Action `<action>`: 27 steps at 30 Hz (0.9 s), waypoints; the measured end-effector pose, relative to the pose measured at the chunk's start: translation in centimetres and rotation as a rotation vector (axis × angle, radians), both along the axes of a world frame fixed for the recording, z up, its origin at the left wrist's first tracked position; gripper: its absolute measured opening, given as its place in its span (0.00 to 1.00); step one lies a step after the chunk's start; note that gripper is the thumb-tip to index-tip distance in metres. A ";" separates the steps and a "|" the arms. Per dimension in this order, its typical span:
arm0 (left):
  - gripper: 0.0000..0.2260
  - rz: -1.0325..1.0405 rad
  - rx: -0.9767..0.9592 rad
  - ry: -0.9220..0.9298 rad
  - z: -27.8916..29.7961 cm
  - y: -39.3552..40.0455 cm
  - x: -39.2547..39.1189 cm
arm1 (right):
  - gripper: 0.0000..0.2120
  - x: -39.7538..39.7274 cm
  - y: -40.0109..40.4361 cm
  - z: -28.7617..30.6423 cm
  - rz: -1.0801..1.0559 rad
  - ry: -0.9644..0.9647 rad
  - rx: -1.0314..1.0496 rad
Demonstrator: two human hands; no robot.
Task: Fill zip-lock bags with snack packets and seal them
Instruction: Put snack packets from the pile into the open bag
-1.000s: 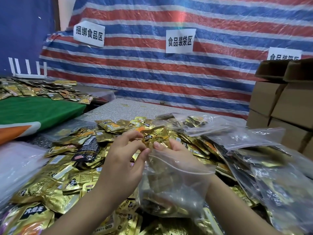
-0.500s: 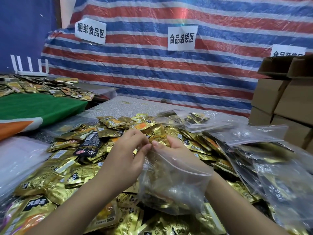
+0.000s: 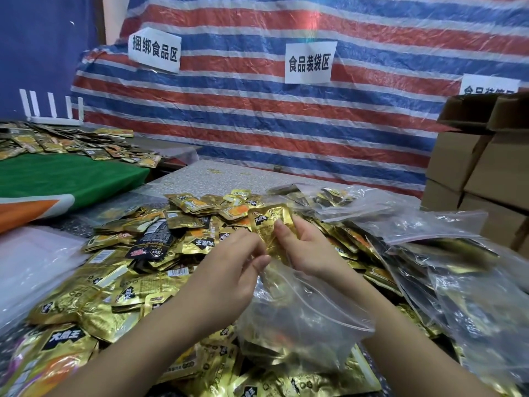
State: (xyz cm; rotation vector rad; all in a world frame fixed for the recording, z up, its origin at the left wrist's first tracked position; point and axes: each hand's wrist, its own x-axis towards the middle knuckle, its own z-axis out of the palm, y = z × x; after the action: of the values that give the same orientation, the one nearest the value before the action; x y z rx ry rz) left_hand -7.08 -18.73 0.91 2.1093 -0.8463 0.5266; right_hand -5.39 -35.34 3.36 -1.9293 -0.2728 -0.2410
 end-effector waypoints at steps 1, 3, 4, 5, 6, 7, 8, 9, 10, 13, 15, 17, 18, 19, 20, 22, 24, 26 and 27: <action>0.08 0.009 -0.008 -0.009 0.0 0.0 0.1 | 0.13 0.1 0.1 -0.1 -0.017 0.003 -0.014; 0.07 0.046 -0.053 -0.048 -0.2 0.0 0.1 | 0.15 0.2 0.4 -0.1 -0.032 0.051 -0.002; 0.06 0.069 -0.091 -0.068 -0.3 0.0 0.1 | 0.16 0.2 0.5 -0.1 -0.045 0.082 0.014; 0.05 0.094 -0.136 -0.076 -0.4 -0.1 0.2 | 0.16 0.2 0.6 0.0 -0.064 0.101 0.022; 0.05 0.119 -0.185 -0.060 -0.5 -0.1 0.3 | 0.16 0.2 0.7 0.2 -0.088 0.111 0.022; 0.04 0.133 -0.233 -0.011 -0.6 -0.2 0.3 | 0.15 0.3 0.6 0.3 -0.102 0.105 0.037; 0.04 0.127 -0.273 0.069 -0.6 -0.2 0.4 | 0.14 0.3 0.6 0.5 -0.119 0.092 0.043; 0.05 0.094 -0.303 0.168 -0.6 -0.2 0.5 | 0.15 0.4 0.4 0.4 -0.129 0.081 0.071; 0.06 0.045 -0.320 0.268 -0.6 -0.3 0.5 | 0.15 0.2 0.4 0.6 -0.139 0.085 0.123; 0.07 0.006 -0.325 0.347 -0.7 -0.6 0.1 | 0.14 -0.1 0.4 0.4 -0.085 0.136 0.177; 0.07 0.050 -0.368 0.282 -0.7 -0.7 -0.2 | 0.13 -0.4 0.5 0.7 -0.046 0.163 0.171; 0.07 0.076 -0.426 0.239 -0.5 -0.6 -0.2 | 0.15 -0.4 0.2 0.8 0.042 0.223 0.242; 0.07 0.088 -0.445 0.227 -0.4 -0.5 -0.1 | 0.14 -0.7 0.1 0.8 0.096 0.261 0.291; 0.07 0.095 -0.455 0.221 -0.4 -0.4 0.0 | 0.10 -1.0 -0.1 0.8 0.135 0.286 0.334; 0.07 0.096 -0.455 0.218 -0.4 -0.2 0.1 | 0.06 -1.3 -0.1 1.0 0.144 0.296 0.353; 0.06 0.083 -0.439 0.209 -0.5 -0.1 0.3 | 0.09 -1.4 -0.2 0.9 0.144 0.231 0.257; 0.05 0.060 -0.427 0.195 -0.5 -0.1 0.4 | 0.11 -1.4 -0.1 1.2 0.096 0.118 0.077; 0.04 0.046 -0.454 0.186 -0.4 0.0 0.5 | 0.12 -1.2 -1.0 2.0 -0.002 0.051 0.021; 0.03 0.047 -0.471 0.179 -0.3 0.0 0.6 | 0.11 -0.9 -1.6 2.6 -0.039 0.053 0.075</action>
State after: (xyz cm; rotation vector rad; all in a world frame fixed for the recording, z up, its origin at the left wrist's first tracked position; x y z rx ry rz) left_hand -6.47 -18.69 0.61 1.7141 -0.5114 0.4967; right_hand -6.30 -36.92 5.99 -1.8649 -0.1882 -0.2231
